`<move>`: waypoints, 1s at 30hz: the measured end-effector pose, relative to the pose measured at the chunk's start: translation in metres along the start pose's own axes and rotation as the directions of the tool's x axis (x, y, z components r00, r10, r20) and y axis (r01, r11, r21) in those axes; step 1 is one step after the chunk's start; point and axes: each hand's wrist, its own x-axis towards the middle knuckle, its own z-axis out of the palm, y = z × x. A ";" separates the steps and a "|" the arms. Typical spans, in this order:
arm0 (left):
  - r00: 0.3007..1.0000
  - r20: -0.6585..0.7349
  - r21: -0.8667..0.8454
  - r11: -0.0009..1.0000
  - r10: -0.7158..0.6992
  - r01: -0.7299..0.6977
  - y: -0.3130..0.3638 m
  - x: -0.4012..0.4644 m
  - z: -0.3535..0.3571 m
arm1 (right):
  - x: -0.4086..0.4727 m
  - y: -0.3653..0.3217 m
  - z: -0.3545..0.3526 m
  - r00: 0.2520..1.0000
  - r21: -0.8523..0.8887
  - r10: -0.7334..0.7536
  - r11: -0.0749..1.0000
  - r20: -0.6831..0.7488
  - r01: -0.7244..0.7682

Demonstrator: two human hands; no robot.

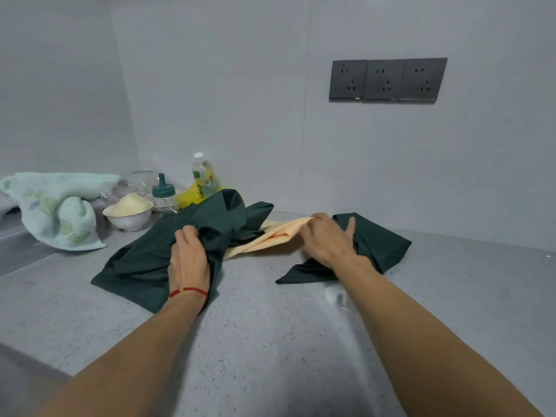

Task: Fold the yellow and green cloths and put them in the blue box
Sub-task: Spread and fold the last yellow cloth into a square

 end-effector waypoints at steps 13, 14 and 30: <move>0.980 0.192 -0.245 0.969 0.045 0.004 0.093 -0.036 0.009 | -0.159 0.188 -0.122 0.708 0.280 0.272 0.954 -0.652 -0.108; 0.971 0.226 -0.286 0.958 0.077 -0.010 0.104 -0.038 0.012 | -0.167 0.199 -0.118 0.726 0.262 0.324 0.943 -0.606 -0.203; 0.689 0.656 -0.063 0.931 0.310 -0.359 0.290 -0.076 0.115 | -0.203 0.270 -0.124 0.455 -0.045 0.783 0.484 -0.424 -0.874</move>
